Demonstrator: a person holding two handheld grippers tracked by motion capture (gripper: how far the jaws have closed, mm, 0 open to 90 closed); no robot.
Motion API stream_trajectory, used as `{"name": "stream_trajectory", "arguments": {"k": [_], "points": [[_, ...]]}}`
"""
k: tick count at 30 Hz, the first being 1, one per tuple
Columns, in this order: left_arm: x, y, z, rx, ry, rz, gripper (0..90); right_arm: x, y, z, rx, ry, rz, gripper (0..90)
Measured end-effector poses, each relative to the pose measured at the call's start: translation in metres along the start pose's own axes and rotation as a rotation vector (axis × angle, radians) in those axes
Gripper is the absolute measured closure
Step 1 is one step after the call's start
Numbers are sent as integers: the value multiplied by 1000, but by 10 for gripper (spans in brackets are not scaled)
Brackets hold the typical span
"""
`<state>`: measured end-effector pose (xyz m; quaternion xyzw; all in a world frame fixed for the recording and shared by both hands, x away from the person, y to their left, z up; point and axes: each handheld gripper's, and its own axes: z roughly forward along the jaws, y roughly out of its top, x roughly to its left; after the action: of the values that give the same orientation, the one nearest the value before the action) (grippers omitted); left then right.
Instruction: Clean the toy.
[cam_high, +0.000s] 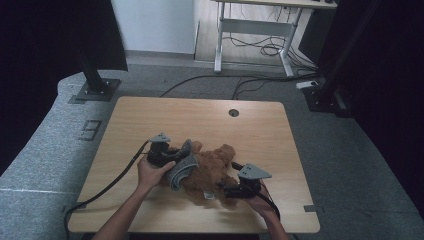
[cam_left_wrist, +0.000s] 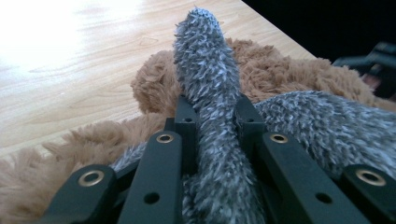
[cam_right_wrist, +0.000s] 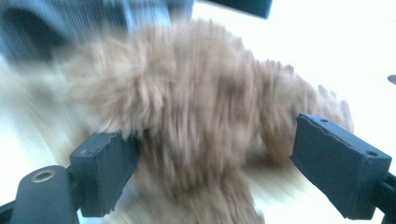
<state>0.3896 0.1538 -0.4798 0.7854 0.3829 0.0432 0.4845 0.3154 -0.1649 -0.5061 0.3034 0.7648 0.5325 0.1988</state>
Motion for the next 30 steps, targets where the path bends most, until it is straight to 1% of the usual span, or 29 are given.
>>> {"name": "stream_trajectory", "arguments": {"k": [1, 3, 4, 6, 8, 9, 10, 11, 13, 14, 15, 16, 18, 21, 23, 24, 27, 30], "points": [[-2, -1, 0, -2, 4, 8, 763, 0, 4, -1, -14, 0, 19, 141], [-5, -4, -1, -5, 12, 28, 764, -1, 10, 1, 4, -1, 54, 138], [-7, -5, -2, -7, 15, 34, 764, 0, 11, 4, 12, 1, 62, 139], [-8, -8, -4, -12, 16, 43, 764, 1, 12, 11, 24, 18, 74, 136], [-8, -9, -5, -16, 13, 40, 764, 3, 13, 21, 44, 43, 86, 131], [-9, -9, -6, -16, 13, 40, 764, 2, 13, 27, 59, 59, 109, 127], [-9, -9, -5, -17, 14, 39, 765, 1, 14, 33, 86, 63, 129, 97], [-9, -9, -5, -18, 13, 39, 764, 1, 14, 38, 108, 64, 142, 88], [-9, -10, -4, -15, 15, 43, 765, 3, 13, 47, 146, 86, 162, 102], [-10, -10, -4, -15, 18, 45, 764, 5, 12, 50, 161, 76, 154, 119], [-10, -10, -5, -16, 19, 46, 764, 7, 12, 51, 164, 66, 142, 149], [-10, -10, -5, -17, 17, 45, 764, 7, 12, 51, 163, 68, 138, 183], [-10, -10, -5, -23, 13, 44, 764, 8, 11, 50, 159, 66, 116, 275], [-10, -9, -3, -40, 16, 43, 761, 13, 9, 47, 139, 42, 49, 421], [-8, -6, -2, -46, 16, 41, 759, 15, 8, 46, 118, 18, 20, 467], [-7, -3, 0, -47, 12, 37, 758, 15, 8, 46, 109, 7, 16, 480], [0, 10, 6, -44, 12, 24, 753, 13, 9, 50, 69, -60, -3, 509], [5, 26, 11, -45, 20, 20, 750, 9, 12, 55, 36, -128, -52, 520]]}}
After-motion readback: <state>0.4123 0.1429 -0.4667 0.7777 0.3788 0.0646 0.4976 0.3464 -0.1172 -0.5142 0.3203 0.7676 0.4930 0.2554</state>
